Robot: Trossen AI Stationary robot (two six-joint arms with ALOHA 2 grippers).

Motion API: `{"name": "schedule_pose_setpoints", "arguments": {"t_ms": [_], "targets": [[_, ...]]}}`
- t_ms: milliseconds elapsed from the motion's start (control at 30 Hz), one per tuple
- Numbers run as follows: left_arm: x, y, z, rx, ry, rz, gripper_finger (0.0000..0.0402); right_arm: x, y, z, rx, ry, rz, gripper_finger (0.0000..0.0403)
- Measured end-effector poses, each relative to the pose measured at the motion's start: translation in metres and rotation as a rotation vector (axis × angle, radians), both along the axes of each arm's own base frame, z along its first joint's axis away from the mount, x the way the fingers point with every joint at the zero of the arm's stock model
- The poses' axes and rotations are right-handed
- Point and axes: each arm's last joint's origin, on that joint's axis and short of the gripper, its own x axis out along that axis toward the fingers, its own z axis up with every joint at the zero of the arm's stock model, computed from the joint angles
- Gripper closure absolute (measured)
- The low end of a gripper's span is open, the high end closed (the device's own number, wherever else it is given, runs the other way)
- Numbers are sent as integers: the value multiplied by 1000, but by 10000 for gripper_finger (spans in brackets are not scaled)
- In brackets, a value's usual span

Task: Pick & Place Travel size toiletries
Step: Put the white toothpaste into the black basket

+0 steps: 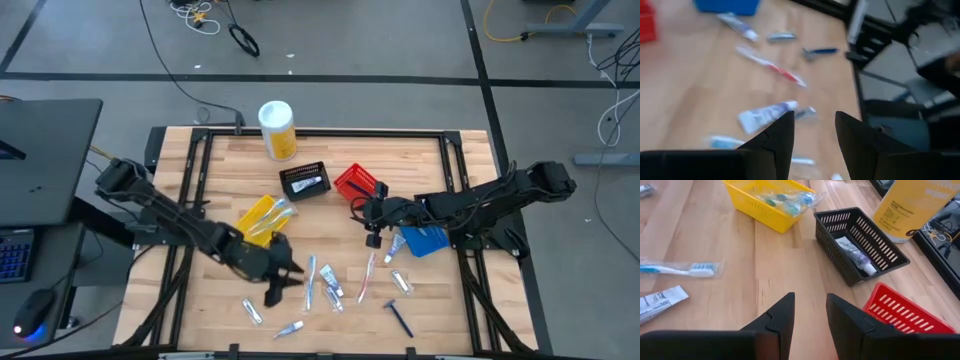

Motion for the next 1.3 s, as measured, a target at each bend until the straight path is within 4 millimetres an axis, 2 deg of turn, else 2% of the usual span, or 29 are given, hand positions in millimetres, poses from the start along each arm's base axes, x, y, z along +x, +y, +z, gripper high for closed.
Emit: {"name": "schedule_pose_setpoints", "arguments": {"t_ms": [100, 167, 300, 367, 533, 600, 700, 767, 967, 1133, 1300], "targets": [[4, -13, 3, -57, -67, 4, 249, 0, 0, 0, 1, -2, 0, 281], [-1, -20, -1, -50, -32, 15, 249, 1, 0, 1, 2, -10, 0, 281], [12, -45, 5, -27, -26, -31, 249, 2, 0, 0, 2, -11, 0, 281], [26, -61, 11, -21, -18, -63, 249, 1, 0, -2, 11, -2, -7, 281], [38, -93, 10, 133, 221, -103, 249, 3, 3, -7, 116, 6, -9, 281], [42, -104, 6, 114, 314, -65, 249, 3, 6, -9, 176, 16, 7, 281], [42, -121, -11, 96, 452, -26, 249, 4, 12, -10, 253, 17, 29, 281], [44, -136, -25, 62, 483, -35, 249, 2, 18, -12, 283, 31, 33, 281], [26, -154, -65, 101, 636, 61, 249, 2, 37, -19, 351, 23, 55, 281], [14, -160, -73, 116, 673, 138, 249, -3, 50, -29, 361, 5, 106, 281], [10, -170, -79, 107, 651, 121, 249, -4, 57, -34, 361, 9, 132, 281]]}}
